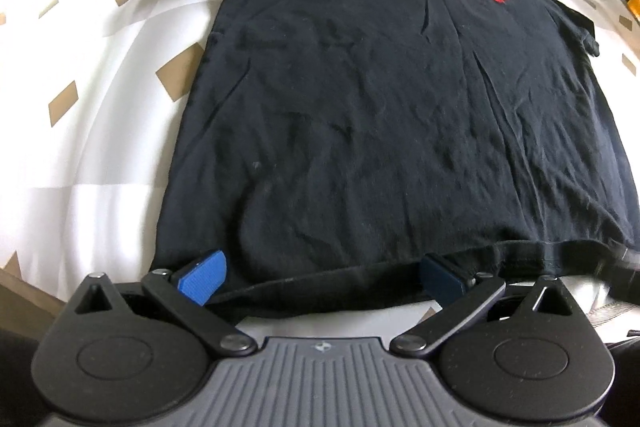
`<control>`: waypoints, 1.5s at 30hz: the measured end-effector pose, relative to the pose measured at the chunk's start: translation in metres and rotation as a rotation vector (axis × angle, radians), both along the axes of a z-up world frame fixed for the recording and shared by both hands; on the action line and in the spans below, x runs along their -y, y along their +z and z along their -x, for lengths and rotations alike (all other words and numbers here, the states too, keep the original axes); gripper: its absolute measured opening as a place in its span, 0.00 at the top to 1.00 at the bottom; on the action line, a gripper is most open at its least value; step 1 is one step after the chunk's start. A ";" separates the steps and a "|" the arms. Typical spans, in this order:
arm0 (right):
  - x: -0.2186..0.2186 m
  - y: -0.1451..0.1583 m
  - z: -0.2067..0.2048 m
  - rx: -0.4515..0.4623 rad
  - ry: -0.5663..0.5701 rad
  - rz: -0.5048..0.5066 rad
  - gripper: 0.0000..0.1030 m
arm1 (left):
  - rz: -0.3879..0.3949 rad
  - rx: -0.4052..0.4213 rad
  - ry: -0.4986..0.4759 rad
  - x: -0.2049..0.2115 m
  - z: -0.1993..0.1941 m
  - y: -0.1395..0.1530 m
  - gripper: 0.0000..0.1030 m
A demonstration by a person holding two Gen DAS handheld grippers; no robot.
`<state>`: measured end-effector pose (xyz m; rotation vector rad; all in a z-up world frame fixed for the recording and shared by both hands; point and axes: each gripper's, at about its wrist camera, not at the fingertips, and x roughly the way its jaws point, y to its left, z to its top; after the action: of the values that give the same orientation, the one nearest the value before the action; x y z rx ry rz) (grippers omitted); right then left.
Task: Fold clothes
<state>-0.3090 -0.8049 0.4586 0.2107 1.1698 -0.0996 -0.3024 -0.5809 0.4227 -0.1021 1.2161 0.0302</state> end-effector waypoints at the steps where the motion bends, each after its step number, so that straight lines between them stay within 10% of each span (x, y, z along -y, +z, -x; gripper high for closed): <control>1: 0.000 0.000 -0.002 0.013 -0.008 0.001 0.05 | 0.001 -0.002 -0.001 0.000 0.000 0.000 0.00; 17: -0.031 -0.019 -0.003 -0.041 0.134 0.114 0.04 | 0.135 0.023 0.123 -0.022 0.004 0.010 0.00; 28: -0.039 -0.016 0.011 -0.091 0.189 0.123 0.03 | 0.030 0.015 0.076 -0.009 -0.006 0.004 0.00; 45: 0.024 -0.018 0.003 -0.056 -0.114 0.050 0.04 | -0.037 -0.039 -0.028 0.003 0.011 0.003 0.00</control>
<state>-0.3124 -0.8288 0.4403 0.2319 1.2098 -0.2365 -0.3136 -0.5836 0.4254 -0.0525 1.2556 0.0302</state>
